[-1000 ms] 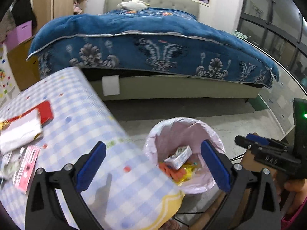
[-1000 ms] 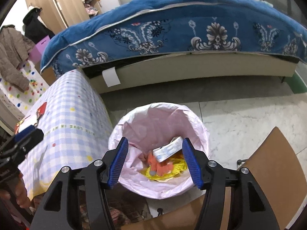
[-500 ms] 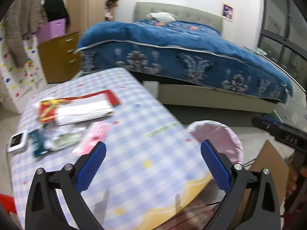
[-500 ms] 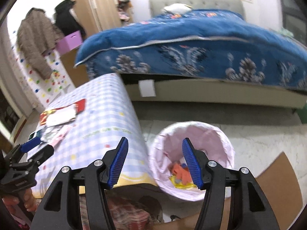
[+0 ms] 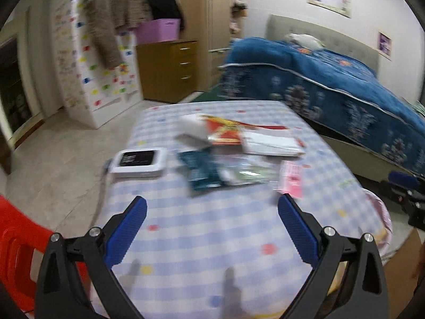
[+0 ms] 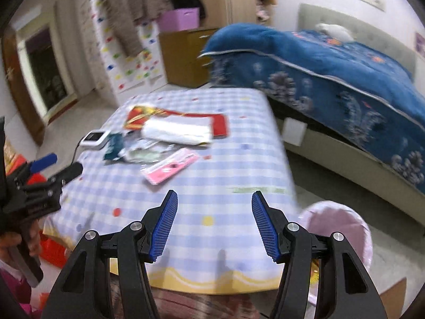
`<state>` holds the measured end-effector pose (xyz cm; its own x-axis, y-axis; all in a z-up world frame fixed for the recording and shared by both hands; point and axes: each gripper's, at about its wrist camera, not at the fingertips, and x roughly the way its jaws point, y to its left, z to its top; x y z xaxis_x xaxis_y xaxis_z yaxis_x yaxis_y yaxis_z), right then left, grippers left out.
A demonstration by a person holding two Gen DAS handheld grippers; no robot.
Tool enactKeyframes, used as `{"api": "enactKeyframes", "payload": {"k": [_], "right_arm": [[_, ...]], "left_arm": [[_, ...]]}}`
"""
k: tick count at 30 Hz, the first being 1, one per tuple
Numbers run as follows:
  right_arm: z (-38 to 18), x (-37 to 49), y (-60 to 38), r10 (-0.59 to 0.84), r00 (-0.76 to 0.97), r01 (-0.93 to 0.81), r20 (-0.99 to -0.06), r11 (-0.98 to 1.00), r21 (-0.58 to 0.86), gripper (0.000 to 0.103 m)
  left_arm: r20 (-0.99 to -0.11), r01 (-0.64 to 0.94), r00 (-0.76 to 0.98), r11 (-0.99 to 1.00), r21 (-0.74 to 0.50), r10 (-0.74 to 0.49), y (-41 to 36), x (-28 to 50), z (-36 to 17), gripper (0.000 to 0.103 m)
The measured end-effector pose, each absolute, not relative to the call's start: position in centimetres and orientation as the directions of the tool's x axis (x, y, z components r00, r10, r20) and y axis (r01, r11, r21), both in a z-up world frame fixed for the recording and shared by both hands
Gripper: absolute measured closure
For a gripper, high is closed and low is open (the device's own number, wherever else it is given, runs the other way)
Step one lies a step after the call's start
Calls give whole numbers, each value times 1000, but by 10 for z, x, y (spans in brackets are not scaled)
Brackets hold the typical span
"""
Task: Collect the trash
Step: 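Move both grippers back over the table toward the remaining items, then grasp the clear plastic bag with the right gripper and lift it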
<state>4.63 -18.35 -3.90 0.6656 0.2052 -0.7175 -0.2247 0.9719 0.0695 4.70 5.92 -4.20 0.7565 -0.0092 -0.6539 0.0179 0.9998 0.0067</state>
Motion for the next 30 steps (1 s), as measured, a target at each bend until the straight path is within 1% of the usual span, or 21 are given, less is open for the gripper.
{"api": "enactKeyframes", "payload": {"k": [4, 7, 14, 21, 24, 26, 27, 28, 30], "right_arm": [[-49, 56, -149, 225, 644, -292, -731, 956, 37, 44], [-57, 65, -128, 231, 625, -328, -746, 945, 18, 44], [-78, 92, -90, 228, 592, -398, -773, 917, -34, 44], [-99, 117, -68, 204, 579, -425, -790, 902, -78, 44], [-103, 124, -59, 174, 604, -436, -778, 889, -140, 44], [-106, 128, -54, 154, 625, -441, -766, 879, -183, 47], [-106, 128, -51, 143, 636, -442, -759, 873, -207, 52], [-107, 128, -49, 138, 644, -446, -752, 867, -223, 62], [-106, 128, -48, 127, 651, -448, -748, 860, -244, 75]], "left_arm": [[-664, -50, 747, 999, -4, 34, 91, 51, -47, 7], [-673, -71, 738, 997, -8, 47, 102, 55, -52, 7], [-695, -77, 717, 997, -3, 53, 110, 70, -64, 7], [-699, -82, 713, 997, 4, 61, 113, 82, -67, 7], [-699, -82, 712, 997, 4, 61, 112, 82, -67, 7], [-701, -83, 710, 997, 4, 63, 111, 80, -67, 7], [-701, -84, 710, 996, 4, 63, 111, 80, -67, 7], [-701, -84, 710, 996, 5, 63, 110, 79, -66, 7], [-701, -83, 710, 997, 9, 65, 110, 76, -66, 7]]}}
